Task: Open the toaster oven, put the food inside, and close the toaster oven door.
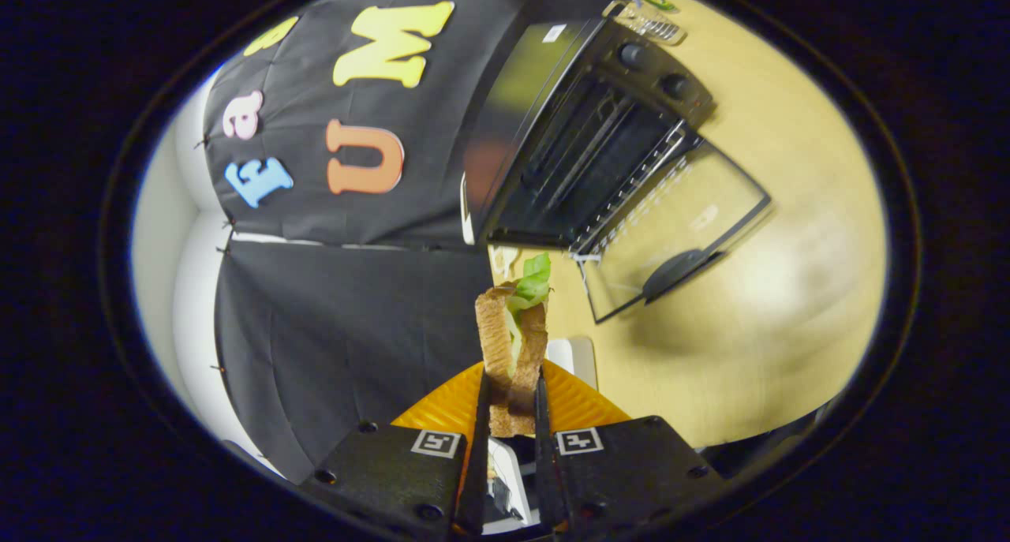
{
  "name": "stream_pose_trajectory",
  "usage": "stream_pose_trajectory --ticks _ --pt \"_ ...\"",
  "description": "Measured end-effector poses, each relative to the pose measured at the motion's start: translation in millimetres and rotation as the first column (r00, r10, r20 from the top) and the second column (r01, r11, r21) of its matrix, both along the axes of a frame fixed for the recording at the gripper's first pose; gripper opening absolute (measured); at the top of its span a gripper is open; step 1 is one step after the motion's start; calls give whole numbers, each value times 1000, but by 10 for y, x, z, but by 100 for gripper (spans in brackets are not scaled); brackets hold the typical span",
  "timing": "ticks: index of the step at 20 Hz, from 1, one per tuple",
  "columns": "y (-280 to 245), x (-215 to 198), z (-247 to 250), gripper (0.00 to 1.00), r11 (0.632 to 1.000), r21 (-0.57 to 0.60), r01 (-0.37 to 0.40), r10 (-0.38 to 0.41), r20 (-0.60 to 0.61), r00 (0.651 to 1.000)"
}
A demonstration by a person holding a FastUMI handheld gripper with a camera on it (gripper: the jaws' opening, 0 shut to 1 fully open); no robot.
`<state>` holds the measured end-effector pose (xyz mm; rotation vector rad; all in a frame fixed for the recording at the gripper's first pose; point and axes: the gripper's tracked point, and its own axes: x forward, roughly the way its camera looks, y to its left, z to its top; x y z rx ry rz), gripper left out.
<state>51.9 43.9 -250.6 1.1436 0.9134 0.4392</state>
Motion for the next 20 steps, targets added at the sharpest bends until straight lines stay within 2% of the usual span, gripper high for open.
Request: stream_pose_trajectory --ticks 3,7,11,15,17,20 --pt "-328 366 -119 31 992 32 121 -122 19 992" --pt "-504 965 -429 31 961 93 261 -263 19 964" --pt "-417 1424 -679 30 947 80 310 -316 81 945" --pt "-348 1714 -767 30 929 126 347 -363 147 920" --pt "-299 1915 -753 30 905 180 385 -413 157 897" --pt "-216 2091 -848 30 900 152 408 -430 171 886"
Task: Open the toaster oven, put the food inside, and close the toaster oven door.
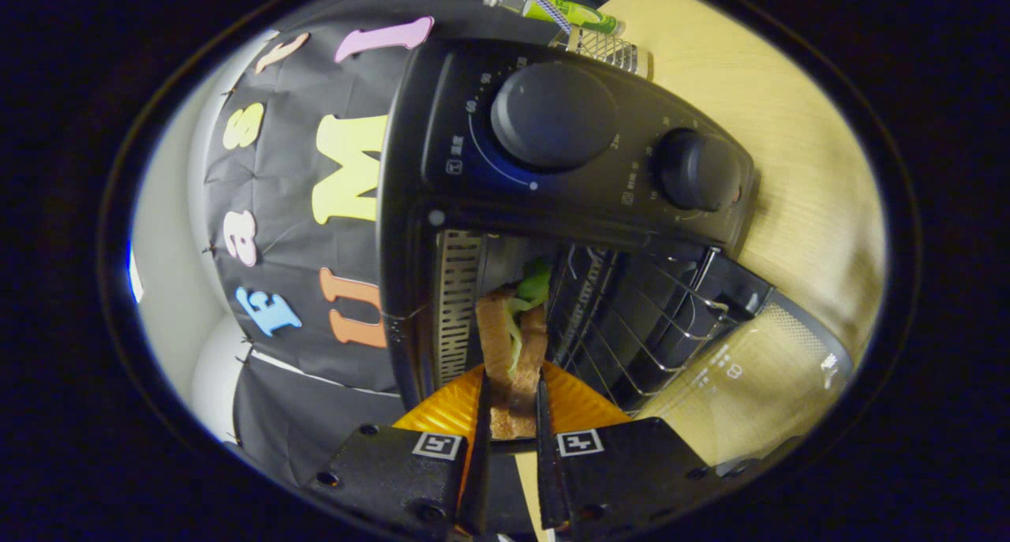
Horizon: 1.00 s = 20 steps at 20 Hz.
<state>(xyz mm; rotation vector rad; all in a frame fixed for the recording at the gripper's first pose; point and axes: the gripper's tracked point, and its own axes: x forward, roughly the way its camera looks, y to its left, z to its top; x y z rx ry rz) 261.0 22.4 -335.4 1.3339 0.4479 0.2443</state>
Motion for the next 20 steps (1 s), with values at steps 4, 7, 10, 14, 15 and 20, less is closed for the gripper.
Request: stream_pose_trajectory --ticks 4,7,10,14,15,20 --pt "137 100 -47 34 999 -48 -20 19 -9 1000" --pt "163 96 -76 45 992 -114 -52 48 -36 998" --pt "214 60 -83 58 979 -189 -72 60 -70 996" --pt "295 -65 -194 76 952 -262 -157 106 -199 974" --pt "318 -103 -205 77 935 -299 -189 122 -227 966" --pt "396 -318 -140 97 810 -494 -316 165 -326 931"
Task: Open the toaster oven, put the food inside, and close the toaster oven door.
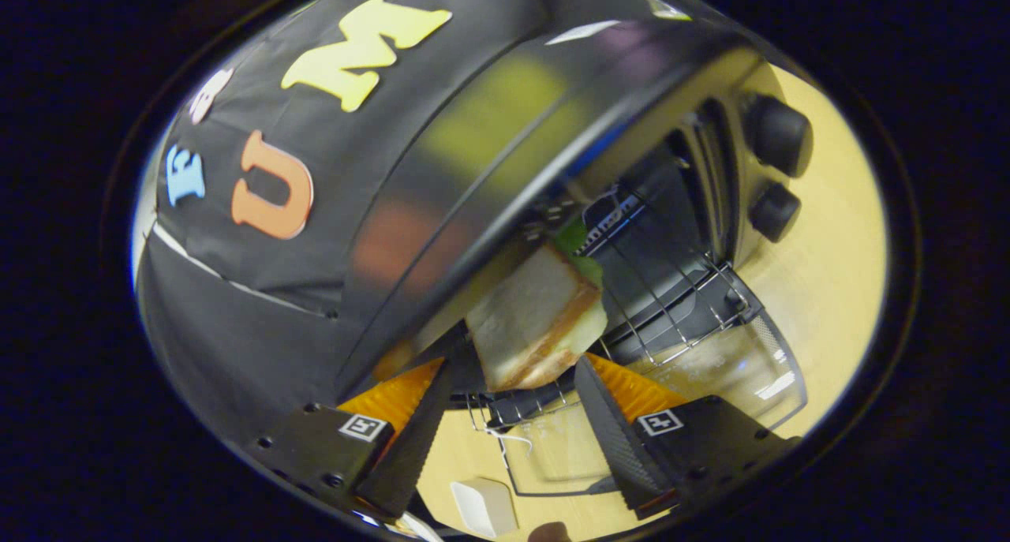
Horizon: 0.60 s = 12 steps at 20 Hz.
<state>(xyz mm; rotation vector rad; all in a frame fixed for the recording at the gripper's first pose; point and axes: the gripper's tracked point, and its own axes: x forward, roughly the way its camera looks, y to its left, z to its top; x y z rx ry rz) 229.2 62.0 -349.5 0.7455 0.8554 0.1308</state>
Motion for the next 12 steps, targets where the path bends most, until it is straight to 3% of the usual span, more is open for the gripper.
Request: stream_pose_trajectory --ticks 5,12 --pt "-35 -367 301 100 984 -163 -64 76 63 995" --pt "-268 -1164 674 100 891 -445 -89 182 169 969"
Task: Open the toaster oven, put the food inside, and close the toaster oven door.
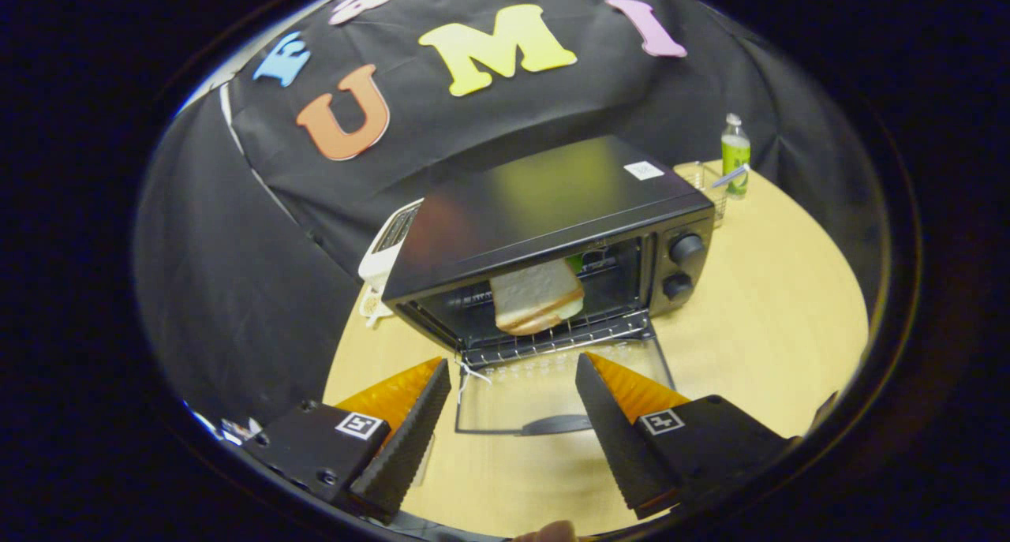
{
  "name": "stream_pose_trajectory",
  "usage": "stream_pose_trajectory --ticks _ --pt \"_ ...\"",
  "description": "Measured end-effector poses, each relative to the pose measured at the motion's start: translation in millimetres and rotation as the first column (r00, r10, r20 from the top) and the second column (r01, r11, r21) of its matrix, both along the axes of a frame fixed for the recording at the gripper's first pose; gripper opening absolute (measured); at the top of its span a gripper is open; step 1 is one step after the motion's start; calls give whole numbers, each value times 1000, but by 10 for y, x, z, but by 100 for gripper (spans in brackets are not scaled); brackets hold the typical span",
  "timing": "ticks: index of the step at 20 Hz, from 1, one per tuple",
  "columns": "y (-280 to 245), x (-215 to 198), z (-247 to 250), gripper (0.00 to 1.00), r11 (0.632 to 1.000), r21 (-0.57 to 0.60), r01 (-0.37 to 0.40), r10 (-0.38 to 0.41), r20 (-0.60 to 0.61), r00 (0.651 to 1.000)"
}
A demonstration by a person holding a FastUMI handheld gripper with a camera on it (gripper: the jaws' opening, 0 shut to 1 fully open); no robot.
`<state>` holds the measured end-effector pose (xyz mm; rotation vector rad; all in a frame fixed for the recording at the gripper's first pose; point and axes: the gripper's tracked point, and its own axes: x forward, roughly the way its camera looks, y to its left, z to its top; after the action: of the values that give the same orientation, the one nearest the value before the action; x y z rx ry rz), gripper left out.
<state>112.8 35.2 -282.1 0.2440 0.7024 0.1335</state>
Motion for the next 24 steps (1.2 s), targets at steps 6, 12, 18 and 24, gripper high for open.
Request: stream_pose_trajectory --ticks 6,12,18,24 --pt "-94 -528 -313 100 992 -127 -11 13 11 1000" --pt "-235 -601 -1223 100 971 -239 1 -22 -87 996" --pt "-229 -416 -1764 100 965 -263 -5 -39 -160 986" --pt "-187 -252 -1781 100 952 -304 17 -70 -166 984"
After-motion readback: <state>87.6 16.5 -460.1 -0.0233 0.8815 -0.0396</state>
